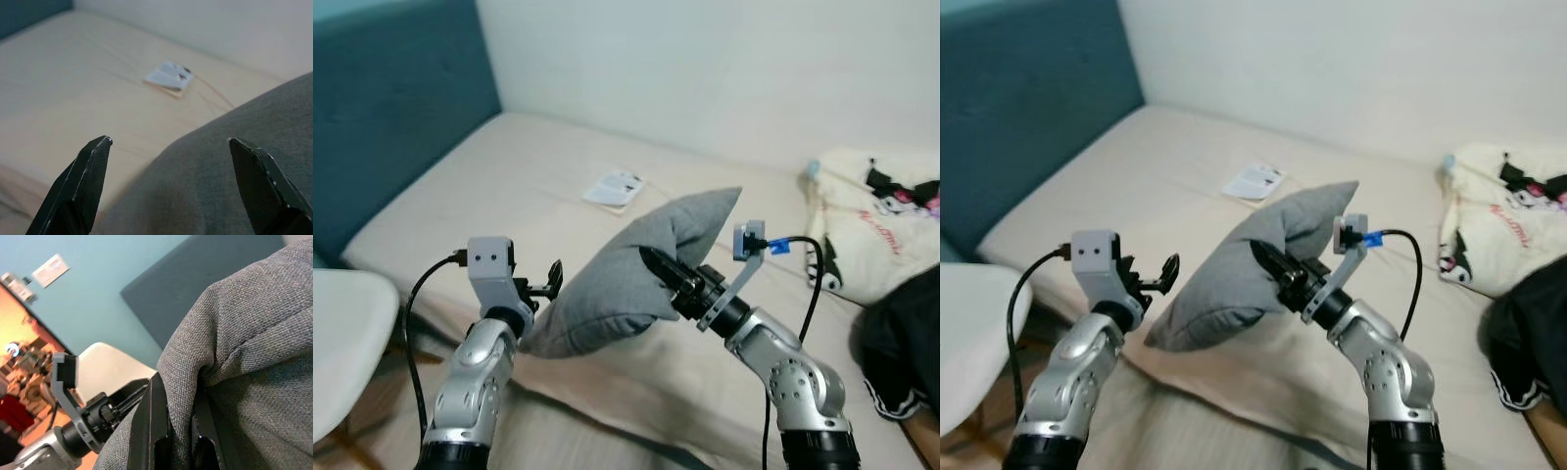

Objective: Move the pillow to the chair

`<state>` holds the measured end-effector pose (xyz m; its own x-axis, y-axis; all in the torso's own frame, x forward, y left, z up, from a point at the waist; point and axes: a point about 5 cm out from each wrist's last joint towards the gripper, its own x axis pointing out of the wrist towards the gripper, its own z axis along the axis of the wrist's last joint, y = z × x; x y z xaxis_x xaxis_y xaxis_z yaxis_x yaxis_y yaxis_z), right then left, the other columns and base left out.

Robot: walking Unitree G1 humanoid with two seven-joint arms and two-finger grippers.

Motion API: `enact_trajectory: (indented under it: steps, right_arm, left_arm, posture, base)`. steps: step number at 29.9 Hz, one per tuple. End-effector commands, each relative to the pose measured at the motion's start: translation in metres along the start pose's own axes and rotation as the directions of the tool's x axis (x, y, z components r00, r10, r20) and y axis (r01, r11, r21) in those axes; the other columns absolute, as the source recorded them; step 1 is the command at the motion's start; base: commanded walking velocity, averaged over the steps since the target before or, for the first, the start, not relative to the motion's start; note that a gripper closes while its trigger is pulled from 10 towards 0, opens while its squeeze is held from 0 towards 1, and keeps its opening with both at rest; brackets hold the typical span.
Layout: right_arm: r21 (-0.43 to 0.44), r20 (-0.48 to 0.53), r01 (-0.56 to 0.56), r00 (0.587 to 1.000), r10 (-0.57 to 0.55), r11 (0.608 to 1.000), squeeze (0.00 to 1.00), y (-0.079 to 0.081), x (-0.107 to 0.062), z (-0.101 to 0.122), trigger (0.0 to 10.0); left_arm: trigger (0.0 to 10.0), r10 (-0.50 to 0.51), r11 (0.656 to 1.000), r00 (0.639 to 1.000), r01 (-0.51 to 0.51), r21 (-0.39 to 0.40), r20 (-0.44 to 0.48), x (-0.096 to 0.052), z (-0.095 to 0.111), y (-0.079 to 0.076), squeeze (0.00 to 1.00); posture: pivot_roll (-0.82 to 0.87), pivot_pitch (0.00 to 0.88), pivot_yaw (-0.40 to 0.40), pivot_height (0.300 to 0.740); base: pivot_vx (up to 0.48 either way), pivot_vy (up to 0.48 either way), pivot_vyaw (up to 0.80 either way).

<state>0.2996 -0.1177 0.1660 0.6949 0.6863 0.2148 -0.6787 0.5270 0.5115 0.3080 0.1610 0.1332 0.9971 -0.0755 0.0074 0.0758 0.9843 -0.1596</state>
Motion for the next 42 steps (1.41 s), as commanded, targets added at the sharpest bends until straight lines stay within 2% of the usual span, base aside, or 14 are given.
enact_trajectory:
  steps: [1, 10, 14, 15, 21, 28, 32, 42]
  right_arm:
    - [-0.032, 0.042, -0.015, 0.999, 0.016, 0.999, 0.00, 0.004, 0.006, 0.006, 0.0]
    - [-0.103, -0.014, 0.072, 0.997, -0.074, 0.992, 0.00, -0.005, -0.002, -0.001, 0.0]
    - [-0.140, -0.040, 0.102, 0.993, -0.108, 0.985, 0.00, -0.007, -0.007, -0.005, 0.3]
    - [-0.145, -0.036, 0.100, 0.994, -0.106, 0.984, 0.00, -0.007, -0.008, -0.005, 10.0]
    - [-0.148, -0.033, 0.089, 0.995, -0.095, 0.985, 0.00, -0.006, -0.006, -0.005, 10.0]
    - [-0.172, -0.030, 0.089, 0.995, -0.096, 0.981, 0.00, -0.006, -0.004, -0.004, 10.0]
    - [-0.181, -0.022, 0.084, 0.996, -0.089, 0.980, 0.00, -0.006, -0.004, -0.003, 10.0]
    - [-0.179, -0.010, 0.099, 0.995, -0.102, 0.979, 0.00, -0.016, -0.010, -0.002, 10.0]
  left_arm:
    - [10.0, -0.004, 1.000, 1.000, 0.005, 0.025, -0.009, 0.001, -0.003, 0.002, 0.00]
    - [10.0, -0.030, 0.998, 1.000, 0.030, 0.059, 0.005, 0.000, -0.003, -0.004, 0.00]
    - [10.0, -0.034, 0.996, 0.999, 0.033, 0.078, 0.012, -0.003, -0.003, -0.007, 0.00]
    - [10.0, -0.035, 0.996, 0.999, 0.033, 0.083, 0.014, -0.004, -0.003, -0.008, 0.00]
    - [10.0, -0.049, 0.995, 0.999, 0.047, 0.088, 0.021, -0.005, -0.002, -0.011, 0.00]
    - [10.0, -0.045, 0.999, 0.998, 0.044, 0.018, 0.047, -0.001, 0.002, -0.012, 0.00]
    - [10.0, -0.063, 0.998, 0.996, 0.061, 0.021, 0.056, 0.002, 0.002, -0.016, 0.00]
    - [10.0, -0.052, 0.998, 0.997, 0.053, -0.017, 0.057, 0.007, -0.001, -0.008, 0.00]
  posture:
    - [-0.02, 0.000, -0.018, 0.706]
    - [-0.03, 0.000, -0.020, 0.740]
    - [-0.04, 0.000, -0.020, 0.740]
    - [-0.04, 0.000, -0.021, 0.740]
    - [-0.03, 0.000, -0.021, 0.740]
    - [-0.04, 0.000, -0.018, 0.740]
    - [-0.04, 0.000, -0.020, 0.740]
    - [-0.04, 0.000, -0.017, 0.740]
  base:
    - [0.000, 0.000, 0.00]
    - [0.000, 0.000, 0.00]
    - [0.000, 0.000, 0.00]
    - [0.000, 0.000, 0.00]
    - [0.000, 0.000, 0.27]
    - [0.000, 0.000, 0.75]
    - [0.000, 0.000, 0.74]
    - [0.000, 0.000, 0.75]
